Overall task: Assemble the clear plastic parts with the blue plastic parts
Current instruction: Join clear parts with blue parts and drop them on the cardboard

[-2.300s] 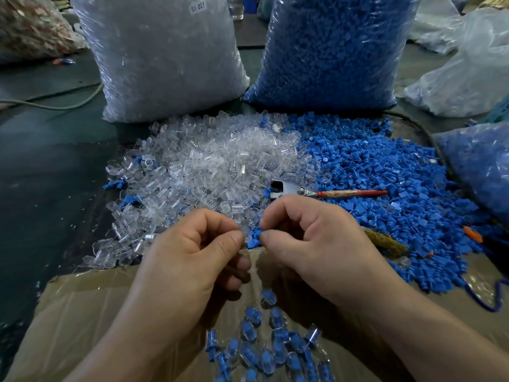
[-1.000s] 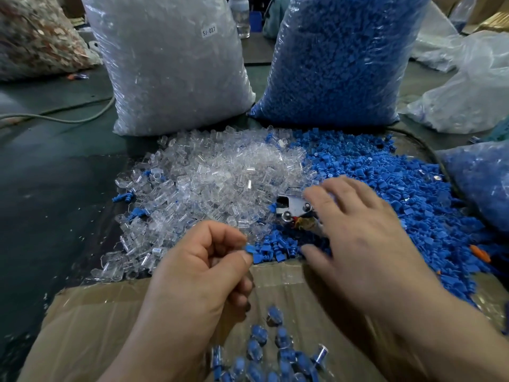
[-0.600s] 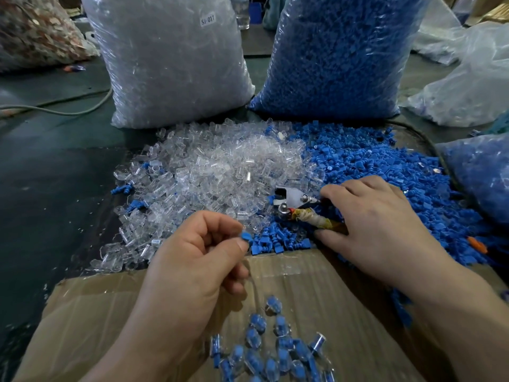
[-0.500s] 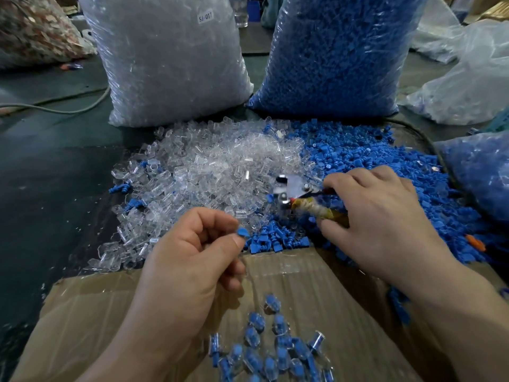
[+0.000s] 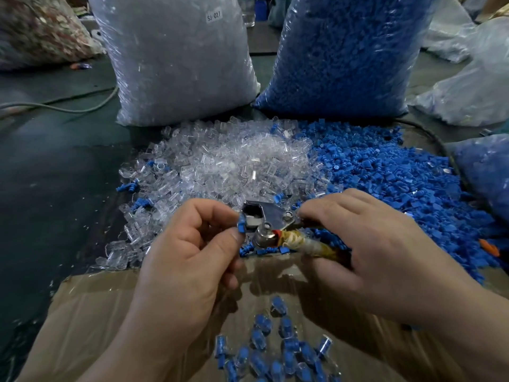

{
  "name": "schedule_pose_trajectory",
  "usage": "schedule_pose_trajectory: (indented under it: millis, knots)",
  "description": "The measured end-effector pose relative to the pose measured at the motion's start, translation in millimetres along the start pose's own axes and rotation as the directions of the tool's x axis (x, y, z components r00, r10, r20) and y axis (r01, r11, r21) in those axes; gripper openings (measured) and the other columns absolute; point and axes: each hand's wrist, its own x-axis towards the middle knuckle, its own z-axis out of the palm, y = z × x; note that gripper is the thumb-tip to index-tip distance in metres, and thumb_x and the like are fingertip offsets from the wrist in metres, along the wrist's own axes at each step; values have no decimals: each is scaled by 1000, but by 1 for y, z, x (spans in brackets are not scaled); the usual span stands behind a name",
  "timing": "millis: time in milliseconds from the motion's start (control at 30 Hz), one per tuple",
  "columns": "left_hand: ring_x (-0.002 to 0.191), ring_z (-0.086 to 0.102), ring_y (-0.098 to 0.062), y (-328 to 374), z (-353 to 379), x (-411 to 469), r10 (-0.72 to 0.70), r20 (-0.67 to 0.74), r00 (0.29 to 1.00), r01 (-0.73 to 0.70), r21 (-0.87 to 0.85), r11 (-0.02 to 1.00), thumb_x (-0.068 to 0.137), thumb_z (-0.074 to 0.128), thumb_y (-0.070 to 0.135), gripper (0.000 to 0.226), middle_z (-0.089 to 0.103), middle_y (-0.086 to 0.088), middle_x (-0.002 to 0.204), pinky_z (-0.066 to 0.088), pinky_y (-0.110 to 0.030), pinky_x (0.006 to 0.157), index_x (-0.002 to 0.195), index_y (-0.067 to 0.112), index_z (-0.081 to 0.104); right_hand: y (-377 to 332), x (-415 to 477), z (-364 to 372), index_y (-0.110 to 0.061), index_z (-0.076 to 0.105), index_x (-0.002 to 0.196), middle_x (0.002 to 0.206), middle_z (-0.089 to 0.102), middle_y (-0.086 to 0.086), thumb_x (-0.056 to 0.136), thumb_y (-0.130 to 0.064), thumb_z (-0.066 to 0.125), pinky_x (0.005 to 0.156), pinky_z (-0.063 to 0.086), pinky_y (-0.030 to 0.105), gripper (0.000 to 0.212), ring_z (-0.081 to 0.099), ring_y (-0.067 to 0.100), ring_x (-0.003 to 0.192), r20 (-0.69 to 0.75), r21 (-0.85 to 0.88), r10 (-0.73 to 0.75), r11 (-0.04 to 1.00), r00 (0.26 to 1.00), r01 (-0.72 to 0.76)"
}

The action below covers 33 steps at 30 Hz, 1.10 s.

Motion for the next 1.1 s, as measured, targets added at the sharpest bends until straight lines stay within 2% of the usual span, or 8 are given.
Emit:
schedule_pose_trajectory:
  millis: [133, 267, 600, 700, 767, 833, 933, 1100]
  knots:
    - [47, 57, -17, 5, 1, 0, 25, 5, 1000, -25, 5, 1000, 83, 67, 12, 21, 63, -2, 61, 48, -21, 44, 83, 34, 68, -1, 0, 1, -32, 50, 133, 114, 57, -19, 80, -55, 43, 92, 42, 22, 58, 50, 6, 107, 3, -1, -22, 1000, 1000, 22]
    - [45, 57, -14, 8, 3, -1, 33, 30, 999, -33, 9, 999, 66, 63, 32, 16, 65, -2, 62, 47, -19, 42, 82, 34, 67, -3, 0, 5, -25, 58, 128, 101, 64, -12, 81, -53, 45, 82, 50, 29, 56, 57, 13, 93, -23, -55, -57, 997, 998, 56]
    - [50, 60, -17, 5, 0, -3, 38, 14, 999, -39, 40, 998, 71, 65, 33, 13, 66, -3, 68, 51, -25, 47, 84, 35, 68, -6, 2, 6, -22, 68, 111, 84, 66, -11, 79, -54, 47, 70, 54, 31, 50, 61, 14, 76, -66, -48, -60, 997, 996, 57]
    - [50, 61, -16, 5, 0, -2, 54, -23, 998, -51, 109, 993, 85, 68, 12, 23, 67, -3, 68, 51, -23, 48, 85, 35, 68, -4, 3, 6, -29, 65, 115, 86, 64, -16, 80, -57, 47, 71, 48, 23, 49, 58, 9, 80, -46, -23, -34, 999, 998, 33]
    - [48, 61, -14, 6, 0, -1, 41, -61, 997, -32, 134, 991, 84, 67, 15, 20, 66, -3, 65, 51, -21, 47, 85, 35, 67, 2, 3, 6, -32, 60, 122, 93, 61, -20, 79, -62, 43, 76, 40, 18, 55, 54, 6, 86, -39, -49, -5, 999, 999, 3]
    - [47, 60, -13, 6, -2, 0, -4, -69, 998, 14, 139, 990, 84, 65, 17, 17, 65, -4, 60, 50, -20, 46, 84, 34, 67, 11, 6, 7, -32, 57, 126, 98, 61, -18, 77, -67, 39, 79, 42, 24, 63, 53, 9, 91, -57, -120, 45, 991, 997, -51]
    - [43, 57, -12, 6, 1, 0, -154, 38, 987, 146, 156, 977, 89, 64, 9, 28, 65, -6, 56, 48, -18, 44, 80, 36, 67, 21, 14, 8, -29, 55, 128, 106, 62, -9, 77, -73, 37, 85, 44, 38, 70, 50, 18, 99, -48, -220, 121, 967, 992, -128]
    - [42, 60, -11, 7, 6, -2, -189, 62, 980, 170, 232, 958, 91, 65, 13, 29, 70, -6, 60, 47, -16, 43, 83, 41, 66, 20, 22, 9, -35, 49, 130, 118, 57, -10, 73, -74, 41, 95, 31, 39, 69, 40, 18, 111, 30, -232, 164, 961, 986, -153]
